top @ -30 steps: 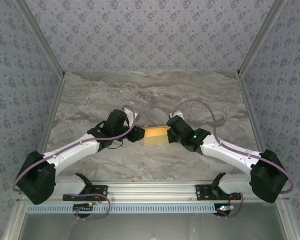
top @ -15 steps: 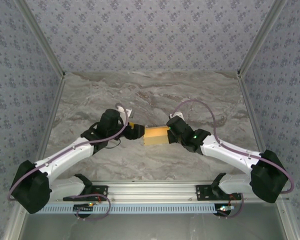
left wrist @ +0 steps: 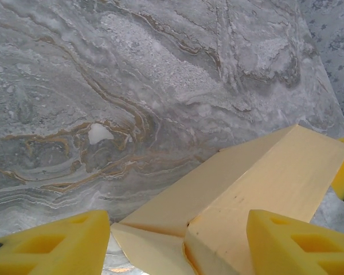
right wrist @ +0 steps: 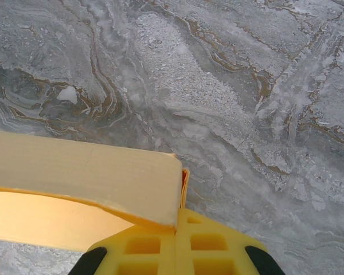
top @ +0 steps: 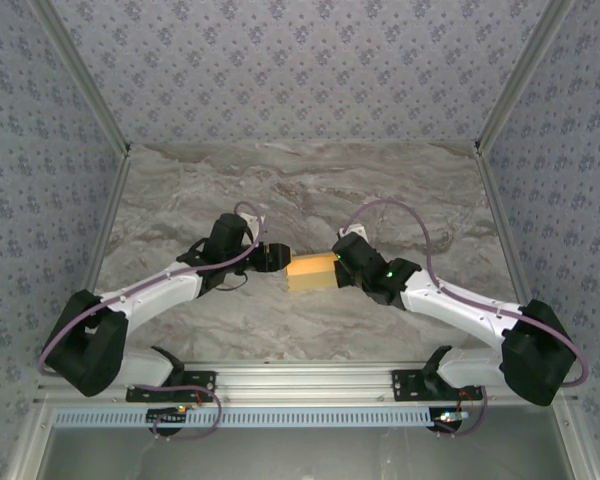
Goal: Fold the paper box
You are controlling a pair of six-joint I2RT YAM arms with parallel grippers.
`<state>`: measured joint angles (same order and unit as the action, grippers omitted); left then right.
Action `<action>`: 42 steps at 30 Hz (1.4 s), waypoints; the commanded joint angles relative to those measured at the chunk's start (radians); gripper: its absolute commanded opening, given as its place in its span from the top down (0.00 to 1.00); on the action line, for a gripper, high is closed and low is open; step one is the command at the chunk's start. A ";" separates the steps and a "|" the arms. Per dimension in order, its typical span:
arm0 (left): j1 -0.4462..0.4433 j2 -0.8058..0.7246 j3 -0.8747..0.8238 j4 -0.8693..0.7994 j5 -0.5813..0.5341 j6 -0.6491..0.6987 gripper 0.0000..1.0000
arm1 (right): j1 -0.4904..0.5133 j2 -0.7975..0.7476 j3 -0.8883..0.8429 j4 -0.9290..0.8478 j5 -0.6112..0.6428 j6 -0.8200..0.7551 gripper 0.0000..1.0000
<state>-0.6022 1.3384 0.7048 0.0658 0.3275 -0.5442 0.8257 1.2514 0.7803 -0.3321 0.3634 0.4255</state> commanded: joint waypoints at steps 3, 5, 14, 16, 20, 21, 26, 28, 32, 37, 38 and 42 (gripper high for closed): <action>-0.011 0.010 -0.017 0.025 0.030 -0.002 0.37 | 0.011 -0.004 -0.007 -0.034 0.020 -0.001 0.98; -0.014 0.011 -0.031 0.024 0.030 0.001 0.37 | 0.012 -0.004 -0.007 -0.039 0.025 0.000 0.97; -0.038 0.043 -0.057 0.020 0.002 0.026 0.37 | 0.011 -0.016 0.008 -0.062 0.023 -0.004 0.92; -0.043 0.048 -0.059 0.018 -0.007 0.028 0.37 | 0.012 -0.024 0.011 -0.072 0.015 -0.009 0.88; -0.048 0.045 -0.056 0.017 -0.014 0.027 0.37 | 0.014 -0.056 0.013 -0.096 -0.008 -0.028 0.77; -0.049 0.043 -0.056 0.016 -0.017 0.029 0.37 | 0.014 -0.065 0.014 -0.104 -0.014 -0.032 0.75; -0.053 0.047 -0.051 0.011 -0.025 0.032 0.37 | 0.014 -0.119 0.025 -0.149 -0.046 -0.052 0.62; -0.053 0.048 -0.051 0.011 -0.027 0.032 0.37 | 0.011 -0.142 0.039 -0.160 -0.064 -0.064 0.58; -0.055 0.045 -0.049 0.006 -0.030 0.035 0.37 | -0.015 -0.148 0.076 -0.155 -0.121 -0.091 0.53; -0.057 0.033 -0.052 -0.001 -0.041 0.039 0.37 | -0.103 -0.082 0.131 -0.139 -0.213 -0.110 0.51; -0.056 0.033 -0.050 -0.001 -0.041 0.041 0.37 | -0.125 -0.068 0.136 -0.135 -0.231 -0.110 0.51; -0.058 0.033 -0.045 0.000 -0.041 0.040 0.37 | -0.207 -0.007 0.152 -0.105 -0.326 -0.106 0.51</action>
<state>-0.6510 1.3636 0.6643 0.1146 0.3058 -0.5316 0.6548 1.2118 0.9043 -0.4450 0.1299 0.3313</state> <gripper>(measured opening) 0.628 0.491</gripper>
